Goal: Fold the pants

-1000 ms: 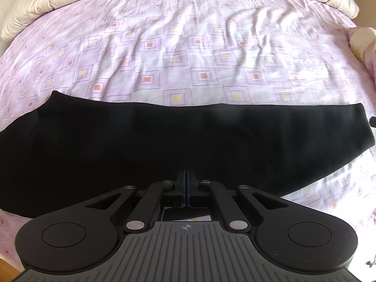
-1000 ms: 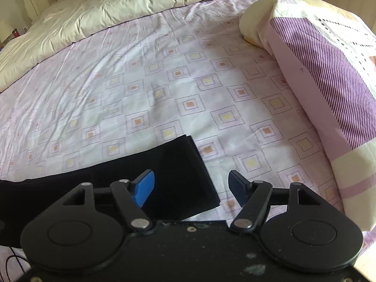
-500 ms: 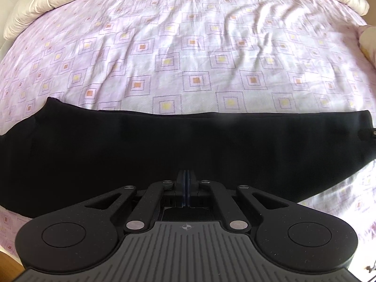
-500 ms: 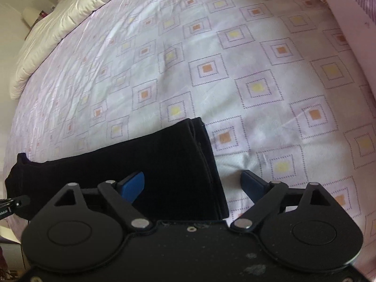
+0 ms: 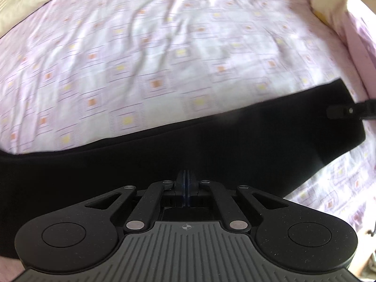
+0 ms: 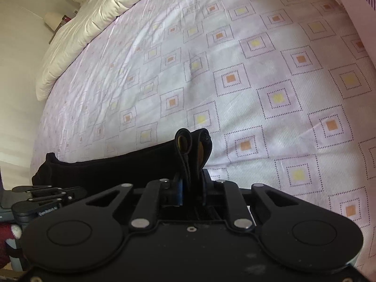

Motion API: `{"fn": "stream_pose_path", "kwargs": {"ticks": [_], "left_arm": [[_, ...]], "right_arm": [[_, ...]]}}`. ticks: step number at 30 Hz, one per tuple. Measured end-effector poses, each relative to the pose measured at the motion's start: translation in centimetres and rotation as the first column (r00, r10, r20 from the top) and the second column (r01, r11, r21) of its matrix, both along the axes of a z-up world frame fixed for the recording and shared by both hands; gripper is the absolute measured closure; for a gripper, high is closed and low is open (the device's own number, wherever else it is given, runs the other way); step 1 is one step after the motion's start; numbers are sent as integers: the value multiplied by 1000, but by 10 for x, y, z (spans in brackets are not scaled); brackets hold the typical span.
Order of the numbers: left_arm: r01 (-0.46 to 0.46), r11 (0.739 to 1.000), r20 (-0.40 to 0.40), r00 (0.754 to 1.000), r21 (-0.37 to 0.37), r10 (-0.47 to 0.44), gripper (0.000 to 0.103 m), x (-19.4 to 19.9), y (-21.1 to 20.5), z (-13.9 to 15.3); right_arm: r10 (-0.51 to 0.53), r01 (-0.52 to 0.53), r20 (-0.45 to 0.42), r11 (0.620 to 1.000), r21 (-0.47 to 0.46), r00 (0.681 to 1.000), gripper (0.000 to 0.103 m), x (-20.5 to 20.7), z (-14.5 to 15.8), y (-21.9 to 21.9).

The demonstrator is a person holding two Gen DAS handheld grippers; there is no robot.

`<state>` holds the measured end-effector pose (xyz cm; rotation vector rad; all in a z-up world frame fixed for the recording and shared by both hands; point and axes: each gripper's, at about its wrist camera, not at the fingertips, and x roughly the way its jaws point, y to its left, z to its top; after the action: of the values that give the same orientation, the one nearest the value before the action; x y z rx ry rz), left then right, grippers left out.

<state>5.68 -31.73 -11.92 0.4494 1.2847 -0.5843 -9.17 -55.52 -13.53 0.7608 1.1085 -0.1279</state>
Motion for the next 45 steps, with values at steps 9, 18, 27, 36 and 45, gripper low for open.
{"fn": "stream_pose_path", "kwargs": {"ticks": [9,18,27,36,45], "left_arm": [[64,998,48,997,-23,-63,102,5,-37,-20],[-100,983,30,994,-152,105,101,47,4,4],[-237,957,18,970,-167,244,101,83,115,23],[-292,947,9,955,-134,296,101,96,212,26],[-301,945,4,953,-127,304,101,106,256,28]], "right_arm": [[-23,23,36,1000,-1,999,88,-5,40,17],[-31,31,68,1000,0,997,94,10,77,69],[104,-104,105,995,-4,989,94,64,96,192],[172,-172,44,985,11,984,95,121,43,309],[197,-197,-10,978,-70,980,57,156,3,357]]}}
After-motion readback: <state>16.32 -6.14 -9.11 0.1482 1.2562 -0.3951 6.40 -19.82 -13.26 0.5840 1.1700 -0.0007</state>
